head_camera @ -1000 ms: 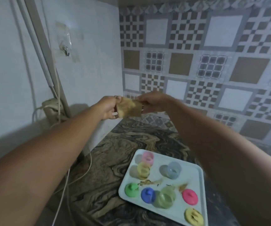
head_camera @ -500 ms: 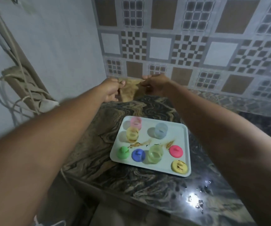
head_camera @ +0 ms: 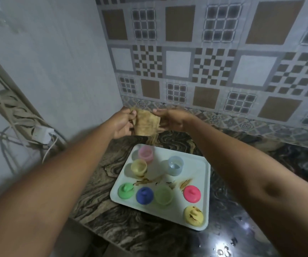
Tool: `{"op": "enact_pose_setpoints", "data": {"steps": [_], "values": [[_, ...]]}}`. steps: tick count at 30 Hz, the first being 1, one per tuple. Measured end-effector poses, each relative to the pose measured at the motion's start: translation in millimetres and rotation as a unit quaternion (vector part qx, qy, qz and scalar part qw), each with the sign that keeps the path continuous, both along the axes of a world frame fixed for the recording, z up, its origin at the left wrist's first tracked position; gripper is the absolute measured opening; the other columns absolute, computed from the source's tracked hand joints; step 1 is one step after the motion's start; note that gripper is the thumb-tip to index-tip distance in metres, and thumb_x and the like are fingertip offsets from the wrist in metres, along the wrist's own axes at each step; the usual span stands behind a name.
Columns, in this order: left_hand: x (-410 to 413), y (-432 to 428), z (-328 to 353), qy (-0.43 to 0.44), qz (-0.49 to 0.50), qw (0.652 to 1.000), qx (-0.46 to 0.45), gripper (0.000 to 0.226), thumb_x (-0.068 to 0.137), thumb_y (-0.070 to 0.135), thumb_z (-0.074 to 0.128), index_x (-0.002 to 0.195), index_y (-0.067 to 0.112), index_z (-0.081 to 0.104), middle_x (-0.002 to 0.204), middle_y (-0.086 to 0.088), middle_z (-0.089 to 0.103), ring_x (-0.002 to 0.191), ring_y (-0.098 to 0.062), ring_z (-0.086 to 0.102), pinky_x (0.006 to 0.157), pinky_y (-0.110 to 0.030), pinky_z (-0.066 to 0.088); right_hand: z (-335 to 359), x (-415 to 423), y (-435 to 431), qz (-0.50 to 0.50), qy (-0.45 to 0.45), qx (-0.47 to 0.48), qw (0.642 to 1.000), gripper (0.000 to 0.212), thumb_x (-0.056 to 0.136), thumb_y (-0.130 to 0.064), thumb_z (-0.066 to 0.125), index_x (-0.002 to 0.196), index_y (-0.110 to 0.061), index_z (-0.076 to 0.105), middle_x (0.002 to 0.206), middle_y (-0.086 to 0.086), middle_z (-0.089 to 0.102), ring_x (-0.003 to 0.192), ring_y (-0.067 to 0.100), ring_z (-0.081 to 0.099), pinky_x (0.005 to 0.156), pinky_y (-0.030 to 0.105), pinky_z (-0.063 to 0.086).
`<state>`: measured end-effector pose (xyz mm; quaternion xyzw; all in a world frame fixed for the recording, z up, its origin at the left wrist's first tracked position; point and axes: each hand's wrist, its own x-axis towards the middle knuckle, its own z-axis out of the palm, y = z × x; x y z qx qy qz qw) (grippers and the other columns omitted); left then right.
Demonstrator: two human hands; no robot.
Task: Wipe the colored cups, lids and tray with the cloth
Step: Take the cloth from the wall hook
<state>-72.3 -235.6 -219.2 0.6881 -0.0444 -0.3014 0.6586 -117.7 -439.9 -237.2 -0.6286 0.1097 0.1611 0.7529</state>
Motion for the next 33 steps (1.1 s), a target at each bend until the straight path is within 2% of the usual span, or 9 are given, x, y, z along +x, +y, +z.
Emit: {"op": "enact_pose_setpoints", "data": {"steps": [7,10,13,15,20,25,27,30,33], "values": [[13,-1,-11,-0.048,0.061,0.991,0.111,0.02,0.096,0.021,0.064,0.113,0.01,0.064,0.116,-0.011,0.07,0.105,-0.025,0.067,0.085,-0.048,0.057,-4,9,-8,-0.138,-0.046,-0.002,0.989,0.047,0.085,0.008,0.073,0.124,-0.009,0.055,0.104,0.017,0.07,0.08,0.022,0.071,0.068,0.038,0.063],[13,-2,-16,-0.094,0.068,0.982,0.152,0.023,0.091,0.015,0.071,0.111,0.012,0.061,0.12,-0.01,0.065,0.106,-0.028,0.066,0.076,-0.047,0.061,-5,12,-4,-0.168,-0.057,-0.103,0.979,0.06,0.078,0.012,0.077,0.13,-0.006,0.053,0.105,0.021,0.062,0.074,0.026,0.067,0.051,0.035,0.061],[15,-5,-20,-0.18,0.035,0.963,0.198,0.037,0.092,0.016,0.069,0.127,0.016,0.059,0.124,-0.009,0.062,0.107,-0.027,0.065,0.069,-0.042,0.062,-7,18,-3,-0.156,-0.096,-0.288,0.94,0.069,0.074,0.005,0.082,0.134,-0.016,0.054,0.113,0.014,0.061,0.087,0.03,0.069,0.067,0.04,0.064],[18,-7,-21,-0.24,-0.012,0.938,0.249,0.026,0.093,0.018,0.068,0.118,0.011,0.068,0.12,-0.011,0.064,0.107,-0.026,0.064,0.077,-0.045,0.061,-8,18,-2,-0.136,-0.126,-0.391,0.902,0.06,0.076,-0.001,0.081,0.13,-0.018,0.062,0.12,0.007,0.063,0.106,0.025,0.066,0.083,0.034,0.06],[20,-7,-27,-0.37,-0.057,0.862,0.34,0.013,0.089,0.023,0.072,0.099,0.017,0.076,0.108,0.003,0.069,0.097,-0.015,0.061,0.082,-0.027,0.043,-16,9,11,0.0,-0.167,-0.526,0.834,0.031,0.085,-0.014,0.073,0.116,-0.014,0.075,0.107,0.003,0.073,0.099,0.016,0.068,0.081,0.026,0.052],[29,-1,-43,-0.379,-0.061,0.875,0.294,0.01,0.085,0.018,0.076,0.094,0.016,0.073,0.086,-0.002,0.07,0.079,-0.016,0.063,0.072,-0.026,0.048,-38,6,21,0.019,-0.147,-0.647,0.748,0.026,0.086,-0.034,0.071,0.109,-0.022,0.076,0.102,0.004,0.075,0.093,0.024,0.068,0.08,0.037,0.059],[31,1,-46,-0.386,-0.061,0.88,0.271,0.011,0.082,0.017,0.079,0.087,0.018,0.069,0.074,0.005,0.062,0.07,-0.01,0.057,0.066,-0.025,0.045,-47,6,23,0.016,-0.135,-0.651,0.747,0.026,0.085,-0.04,0.07,0.105,-0.024,0.074,0.103,0.003,0.072,0.094,0.025,0.065,0.078,0.036,0.055],[36,1,-51,-0.397,-0.081,0.877,0.258,0.012,0.079,0.018,0.081,0.082,0.02,0.07,0.072,0.007,0.062,0.068,-0.008,0.057,0.067,-0.025,0.045,-56,5,25,0.022,-0.158,-0.576,0.802,0.032,0.083,-0.034,0.076,0.111,-0.019,0.072,0.103,0.003,0.072,0.089,0.017,0.064,0.074,0.026,0.045],[41,-2,-57,-0.396,-0.078,0.881,0.247,0.021,0.082,0.026,0.08,0.098,0.018,0.069,0.081,0.006,0.066,0.076,-0.011,0.062,0.069,-0.025,0.046,-62,6,28,0.013,-0.163,-0.562,0.811,0.021,0.087,-0.026,0.073,0.102,-0.011,0.072,0.088,0.003,0.065,0.083,0.022,0.063,0.07,0.026,0.041]]}}
